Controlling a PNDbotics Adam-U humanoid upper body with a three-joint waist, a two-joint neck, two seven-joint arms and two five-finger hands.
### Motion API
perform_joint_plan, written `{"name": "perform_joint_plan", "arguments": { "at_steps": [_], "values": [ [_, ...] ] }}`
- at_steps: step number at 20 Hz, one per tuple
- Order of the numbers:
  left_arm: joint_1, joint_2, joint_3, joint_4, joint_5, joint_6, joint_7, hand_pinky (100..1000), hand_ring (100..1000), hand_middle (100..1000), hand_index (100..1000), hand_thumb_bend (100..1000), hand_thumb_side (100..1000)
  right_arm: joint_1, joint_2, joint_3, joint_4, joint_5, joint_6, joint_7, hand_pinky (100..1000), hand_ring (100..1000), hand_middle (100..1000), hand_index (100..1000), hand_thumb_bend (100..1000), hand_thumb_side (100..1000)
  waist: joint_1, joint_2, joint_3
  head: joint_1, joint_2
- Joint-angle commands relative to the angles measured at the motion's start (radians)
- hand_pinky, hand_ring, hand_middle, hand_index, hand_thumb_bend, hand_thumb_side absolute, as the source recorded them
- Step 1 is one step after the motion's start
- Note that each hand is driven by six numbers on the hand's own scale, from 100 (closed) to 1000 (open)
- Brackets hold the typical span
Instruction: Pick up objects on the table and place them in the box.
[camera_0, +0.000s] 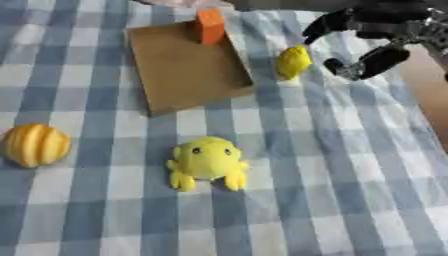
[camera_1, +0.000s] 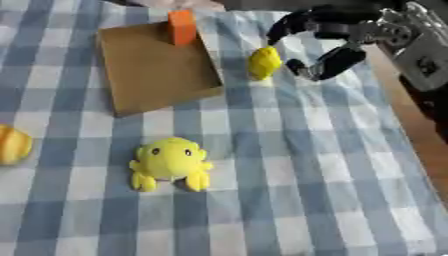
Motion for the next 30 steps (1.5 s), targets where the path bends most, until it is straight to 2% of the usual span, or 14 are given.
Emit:
{"name": "perform_joint_plan", "arguments": {
  "at_steps": [1,13,30],
  "values": [
    [-0.012,0.028,0.001,-0.021,0.001,-0.001,-0.004,972,766,756,905,100,625,-0.018,-0.02,-0.018,0.005,0.038,0.004,-0.036,864,935,895,976,100,252,0.003,-0.014,0.002,-0.008,-0.017],
    [-0.018,0.02,-0.004,-0.021,-0.003,0.002,-0.009,974,764,753,901,100,636,-0.027,0.0,-0.018,0.03,0.087,0.026,-0.119,866,938,895,998,100,247,0.005,0.015,0.011,-0.019,-0.03],
    [-0.025,0.009,-0.011,-0.021,-0.009,0.002,-0.012,978,763,748,897,100,649,-0.027,0.021,-0.03,0.078,0.211,0.041,-0.165,858,938,898,1000,100,262,0.005,0.052,0.037,-0.046,-0.057]
  ]
}}
